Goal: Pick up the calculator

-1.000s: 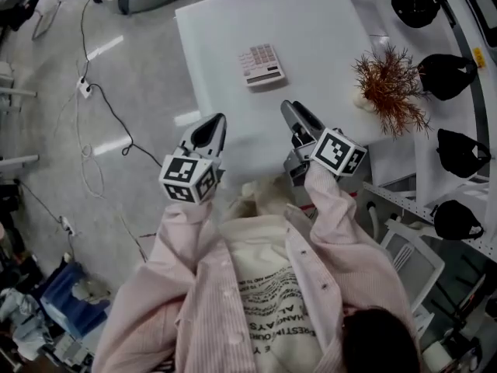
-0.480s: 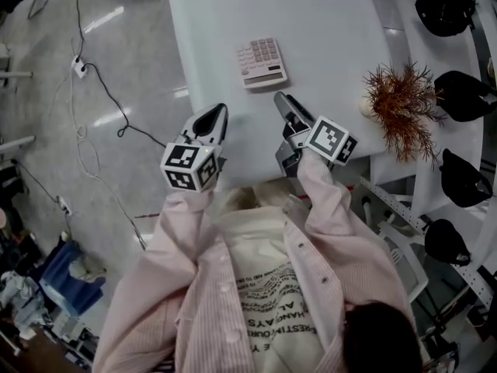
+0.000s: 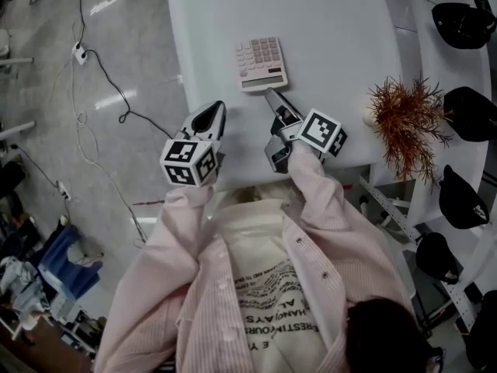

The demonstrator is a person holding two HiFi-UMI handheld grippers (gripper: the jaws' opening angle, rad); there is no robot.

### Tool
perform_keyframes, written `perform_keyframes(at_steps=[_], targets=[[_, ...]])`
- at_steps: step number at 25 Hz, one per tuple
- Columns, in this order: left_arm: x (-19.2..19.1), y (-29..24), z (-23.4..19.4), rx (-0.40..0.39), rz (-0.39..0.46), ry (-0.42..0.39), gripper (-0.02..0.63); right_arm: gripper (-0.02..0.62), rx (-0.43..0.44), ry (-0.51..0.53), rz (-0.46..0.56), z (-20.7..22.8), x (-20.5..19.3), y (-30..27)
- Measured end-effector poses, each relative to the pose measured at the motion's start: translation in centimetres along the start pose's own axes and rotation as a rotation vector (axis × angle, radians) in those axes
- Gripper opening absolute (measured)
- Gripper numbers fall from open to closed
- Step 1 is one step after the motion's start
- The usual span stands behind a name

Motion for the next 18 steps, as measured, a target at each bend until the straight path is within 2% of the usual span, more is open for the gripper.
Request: perform_keyframes(at_steps=[9, 18], targets=[[-0.1, -1.5, -0.1, 0.040, 0.010, 0.045, 0.002, 0.163, 0.011, -0.112, -0.010, 0.4, 0.4, -2.3], [0.4, -2.8, -0.6, 0.041, 0.008, 0.060, 0.002, 0.163, 0.016, -0.182, 0.009, 0.9, 0.9, -4.2]])
Point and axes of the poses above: the fingertips, and each gripper's own axes: y backward along the fingers, z to its right, x out of its top, the point moved 7 cm from there along y, backward along the fingers, and after that the axes turned 4 degrees about y, right-handed, at the moved point
